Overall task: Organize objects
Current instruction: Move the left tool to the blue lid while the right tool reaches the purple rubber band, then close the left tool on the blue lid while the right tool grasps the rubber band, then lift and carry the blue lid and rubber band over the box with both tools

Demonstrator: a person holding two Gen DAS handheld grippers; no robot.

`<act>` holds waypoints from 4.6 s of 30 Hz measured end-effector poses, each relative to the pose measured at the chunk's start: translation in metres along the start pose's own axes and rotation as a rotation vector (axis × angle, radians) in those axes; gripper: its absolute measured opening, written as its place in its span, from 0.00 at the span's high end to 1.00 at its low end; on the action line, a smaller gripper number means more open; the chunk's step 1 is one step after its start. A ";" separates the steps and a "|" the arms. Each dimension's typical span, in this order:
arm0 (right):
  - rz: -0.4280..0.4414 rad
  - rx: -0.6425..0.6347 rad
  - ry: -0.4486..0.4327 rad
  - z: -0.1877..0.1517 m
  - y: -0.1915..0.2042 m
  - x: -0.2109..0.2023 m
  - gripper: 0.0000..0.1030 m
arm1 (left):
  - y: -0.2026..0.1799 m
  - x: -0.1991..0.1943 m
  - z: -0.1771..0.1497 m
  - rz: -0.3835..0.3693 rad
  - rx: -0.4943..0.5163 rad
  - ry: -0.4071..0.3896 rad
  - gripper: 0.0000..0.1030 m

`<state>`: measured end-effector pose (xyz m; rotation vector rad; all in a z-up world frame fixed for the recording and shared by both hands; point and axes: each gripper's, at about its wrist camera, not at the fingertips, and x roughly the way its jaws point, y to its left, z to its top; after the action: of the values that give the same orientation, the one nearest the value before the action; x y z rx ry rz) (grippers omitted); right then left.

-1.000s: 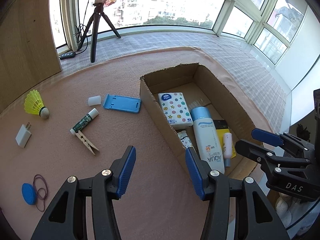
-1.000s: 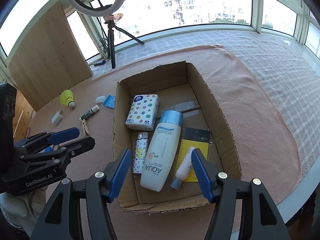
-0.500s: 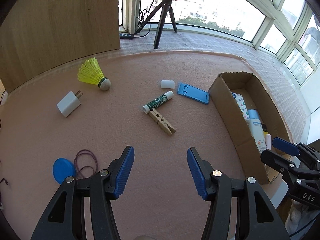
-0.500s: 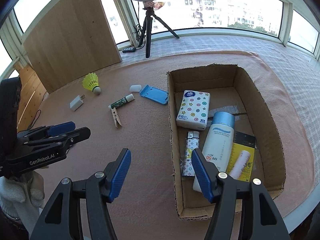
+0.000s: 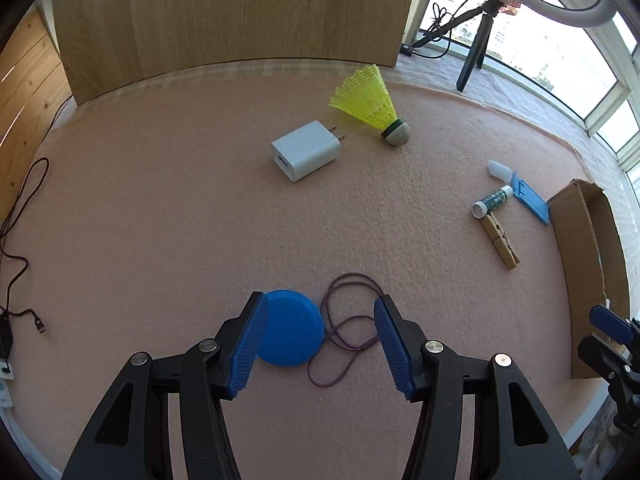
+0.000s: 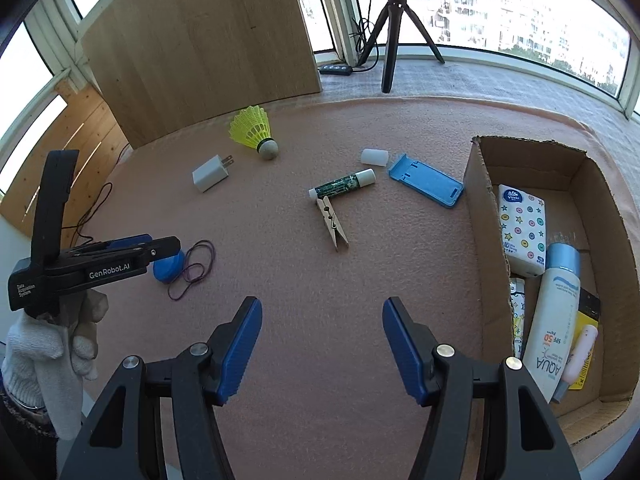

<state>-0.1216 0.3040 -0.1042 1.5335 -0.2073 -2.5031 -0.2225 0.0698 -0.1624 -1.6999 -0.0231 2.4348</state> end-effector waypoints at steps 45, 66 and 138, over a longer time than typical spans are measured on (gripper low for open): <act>-0.043 -0.294 0.244 0.035 0.122 0.133 0.48 | 0.069 0.011 -0.048 0.028 -0.076 0.042 0.57; -0.058 -0.414 0.230 0.040 0.143 0.137 0.97 | 0.086 0.010 -0.051 0.000 -0.110 0.030 0.83; -0.135 -0.036 -0.105 0.017 -0.063 -0.070 0.97 | -0.065 -0.028 -0.008 -0.084 0.080 -0.146 0.48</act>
<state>-0.1121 0.3825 -0.0502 1.4484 -0.0755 -2.6790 -0.1968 0.1293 -0.1321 -1.4561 -0.0156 2.4578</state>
